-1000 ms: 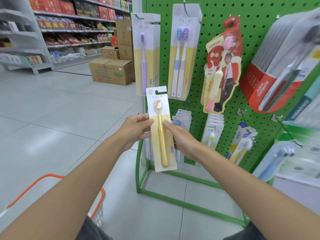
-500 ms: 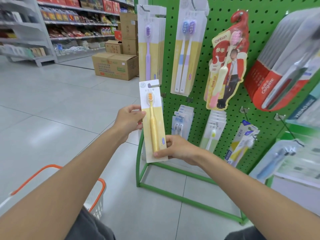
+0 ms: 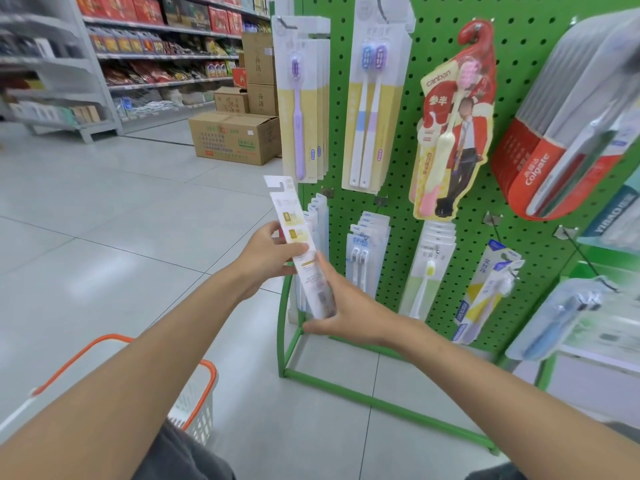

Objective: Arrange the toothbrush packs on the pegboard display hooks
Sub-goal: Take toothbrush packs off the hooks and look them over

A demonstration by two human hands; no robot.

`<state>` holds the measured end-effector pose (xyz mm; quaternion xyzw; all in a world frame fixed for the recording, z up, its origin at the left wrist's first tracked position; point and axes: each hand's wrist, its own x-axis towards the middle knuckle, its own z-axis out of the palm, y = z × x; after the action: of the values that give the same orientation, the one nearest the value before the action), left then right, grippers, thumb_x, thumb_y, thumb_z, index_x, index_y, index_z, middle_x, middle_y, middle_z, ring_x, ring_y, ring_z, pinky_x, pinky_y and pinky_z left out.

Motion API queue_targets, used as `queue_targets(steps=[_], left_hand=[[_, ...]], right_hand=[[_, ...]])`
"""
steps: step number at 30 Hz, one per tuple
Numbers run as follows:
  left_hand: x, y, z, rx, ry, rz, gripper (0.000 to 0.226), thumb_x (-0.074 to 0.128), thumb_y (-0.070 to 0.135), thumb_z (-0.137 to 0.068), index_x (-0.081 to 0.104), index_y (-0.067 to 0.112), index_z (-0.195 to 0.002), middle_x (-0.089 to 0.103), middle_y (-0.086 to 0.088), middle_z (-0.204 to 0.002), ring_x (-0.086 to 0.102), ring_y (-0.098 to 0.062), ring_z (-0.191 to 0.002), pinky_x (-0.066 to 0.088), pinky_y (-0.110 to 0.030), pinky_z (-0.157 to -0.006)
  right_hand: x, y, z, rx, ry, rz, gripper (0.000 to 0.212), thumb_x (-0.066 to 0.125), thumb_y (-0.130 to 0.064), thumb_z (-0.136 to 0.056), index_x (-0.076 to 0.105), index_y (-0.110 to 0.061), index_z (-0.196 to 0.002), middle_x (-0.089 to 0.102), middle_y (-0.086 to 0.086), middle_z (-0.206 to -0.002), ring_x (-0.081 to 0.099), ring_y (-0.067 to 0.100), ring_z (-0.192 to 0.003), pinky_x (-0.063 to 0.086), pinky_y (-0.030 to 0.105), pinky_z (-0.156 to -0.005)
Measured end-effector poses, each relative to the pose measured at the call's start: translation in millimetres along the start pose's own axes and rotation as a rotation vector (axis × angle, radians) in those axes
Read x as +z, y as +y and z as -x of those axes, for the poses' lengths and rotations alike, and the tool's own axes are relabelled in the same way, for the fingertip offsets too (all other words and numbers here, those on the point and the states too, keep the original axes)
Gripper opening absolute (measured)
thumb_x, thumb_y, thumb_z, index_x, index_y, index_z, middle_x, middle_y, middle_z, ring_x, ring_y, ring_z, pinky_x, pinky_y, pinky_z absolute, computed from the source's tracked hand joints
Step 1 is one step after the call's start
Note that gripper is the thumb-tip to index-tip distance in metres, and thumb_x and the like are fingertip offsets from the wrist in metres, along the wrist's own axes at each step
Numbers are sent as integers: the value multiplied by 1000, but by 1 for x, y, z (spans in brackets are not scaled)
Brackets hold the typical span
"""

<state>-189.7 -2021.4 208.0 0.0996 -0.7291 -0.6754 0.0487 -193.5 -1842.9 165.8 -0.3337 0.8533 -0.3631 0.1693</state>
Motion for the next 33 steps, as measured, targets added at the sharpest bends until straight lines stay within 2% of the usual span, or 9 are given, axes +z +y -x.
queue_targets(steps=[3,6,9,12,16,19,25,29,33], left_hand=[[-3,-3,-1,-2,-11,-26,41,61,-1,-92,52,9,-130,71,-9,-114,71,-25,-97,60,-42,-79],[-2,-3,1,-21,-105,-32,31,56,-1,-95,60,11,-124,71,-8,-116,71,-22,-96,59,-37,-77],[3,-2,5,-49,-210,-39,31,52,2,-98,60,12,-126,71,-5,-118,70,-22,-100,59,-37,-80],[8,-3,8,-83,-277,-73,31,52,6,-99,60,15,-127,71,-3,-117,70,-22,-101,57,-42,-88],[11,-4,10,-109,-299,-123,30,53,7,-98,62,16,-125,71,-1,-117,68,-22,-106,53,-47,-96],[11,-3,10,-120,-312,-141,29,53,8,-98,61,15,-126,70,-1,-119,67,-22,-108,54,-45,-95],[10,2,11,-12,-208,-162,32,62,10,-94,60,16,-125,74,-1,-109,73,-16,-94,59,-33,-81],[7,9,18,86,-183,-189,32,64,3,-91,61,16,-119,74,1,-104,74,-13,-85,60,-28,-69],[8,18,29,177,-145,-198,27,66,2,-88,65,19,-109,75,6,-99,74,-15,-85,61,-30,-68]], right_hand=[[-3,0,0,30,37,-158,110,74,-34,-85,-14,-46,-150,56,-9,-131,65,6,-100,54,27,-89],[-11,-4,-1,38,87,-163,102,69,-24,-90,-10,-45,-151,60,-3,-121,67,11,-93,55,28,-85],[-27,-7,-5,55,178,-190,93,67,-19,-92,0,-39,-154,58,-3,-118,64,8,-93,51,19,-74],[-44,-8,-11,56,294,-215,67,64,-18,-94,29,-30,-150,61,-4,-116,64,10,-98,51,22,-77],[-56,-6,-12,35,401,-277,19,56,-10,-97,65,-18,-113,71,-1,-103,66,11,-86,54,27,-79],[-58,-8,-11,28,396,-347,17,53,-5,-98,68,-11,-102,74,6,-94,66,10,-73,56,25,-73],[-53,-11,-9,24,311,-259,18,50,-6,-100,66,-14,-97,71,8,-94,61,13,-75,53,18,-67],[-57,-16,-5,18,269,-297,16,52,-4,-99,67,-4,-104,71,10,-90,63,11,-71,54,19,-68],[-66,-21,2,4,234,-420,12,58,-2,-94,69,-3,-99,71,6,-80,65,10,-66,57,24,-72]])
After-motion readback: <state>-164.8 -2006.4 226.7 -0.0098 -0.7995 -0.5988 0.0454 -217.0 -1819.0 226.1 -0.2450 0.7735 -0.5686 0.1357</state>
